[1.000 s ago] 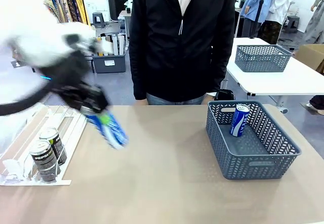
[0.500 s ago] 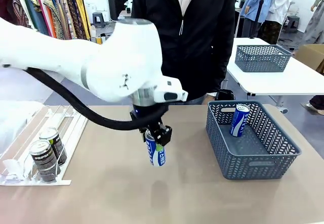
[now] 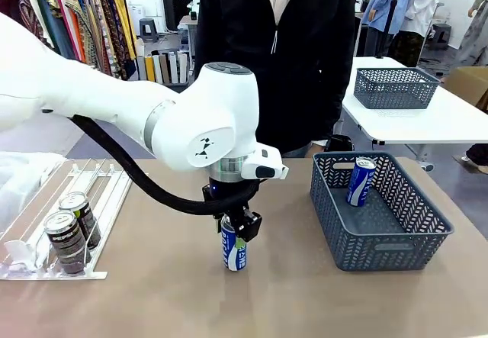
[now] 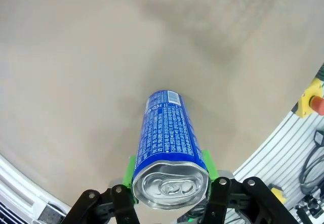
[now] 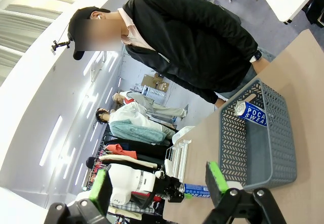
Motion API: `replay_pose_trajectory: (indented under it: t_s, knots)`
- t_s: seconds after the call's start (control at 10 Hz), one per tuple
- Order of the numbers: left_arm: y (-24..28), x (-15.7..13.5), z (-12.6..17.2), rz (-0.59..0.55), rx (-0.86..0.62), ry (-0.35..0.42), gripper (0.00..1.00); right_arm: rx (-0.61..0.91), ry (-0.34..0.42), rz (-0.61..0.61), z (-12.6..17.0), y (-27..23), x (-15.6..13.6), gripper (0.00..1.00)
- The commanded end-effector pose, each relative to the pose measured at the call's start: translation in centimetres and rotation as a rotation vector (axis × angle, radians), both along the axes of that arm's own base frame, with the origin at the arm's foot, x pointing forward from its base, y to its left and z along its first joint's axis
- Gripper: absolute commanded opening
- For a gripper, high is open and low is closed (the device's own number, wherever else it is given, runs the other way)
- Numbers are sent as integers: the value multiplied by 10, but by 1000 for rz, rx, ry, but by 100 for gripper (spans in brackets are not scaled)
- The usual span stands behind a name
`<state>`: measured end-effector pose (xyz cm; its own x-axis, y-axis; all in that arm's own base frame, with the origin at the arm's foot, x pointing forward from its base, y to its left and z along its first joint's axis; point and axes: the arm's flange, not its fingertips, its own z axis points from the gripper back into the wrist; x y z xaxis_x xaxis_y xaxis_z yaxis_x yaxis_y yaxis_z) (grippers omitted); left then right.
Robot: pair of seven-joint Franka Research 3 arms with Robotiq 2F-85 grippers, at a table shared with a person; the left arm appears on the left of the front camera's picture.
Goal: Retrieve and store the cans from the dispenser.
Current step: Pick up the last remaining can from one row of the Automatic Can Dispenser and place it in the middle of the table.
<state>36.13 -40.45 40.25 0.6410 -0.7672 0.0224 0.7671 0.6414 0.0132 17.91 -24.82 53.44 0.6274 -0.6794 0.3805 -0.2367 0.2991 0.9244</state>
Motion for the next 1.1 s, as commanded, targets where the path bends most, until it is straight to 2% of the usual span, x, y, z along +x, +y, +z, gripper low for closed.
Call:
replay_pose_trajectory:
  t_s: [0.0, 0.1, 0.2, 0.3, 0.4, 0.8, 0.9, 1.0]
  knots:
    - [2, 0, 7, -33, -3, 19, 0, -2, -33, -2, 1, 0, 2, 100]
    - [1, 0, 7, -35, -4, 19, 0, -2, -33, -2, 1, 0, 2, 100]
    - [2, -1, 7, -27, -7, 19, 17, -2, -33, -2, 1, 0, 2, 100]
    - [2, 0, 7, -29, -7, 12, 75, -2, -33, -2, 1, 0, 2, 100]
    - [2, -1, 8, -28, -5, 8, 100, -2, -33, -2, 1, 0, 2, 100]
    - [5, -1, 17, -10, -25, -37, 100, -2, -33, -2, 1, 0, 2, 100]
    - [15, -2, 37, 10, -56, -58, 100, -2, -33, -2, 1, 0, 2, 100]
    - [35, -8, 76, 32, -114, -71, 100, -2, -33, -2, 1, 0, 2, 100]
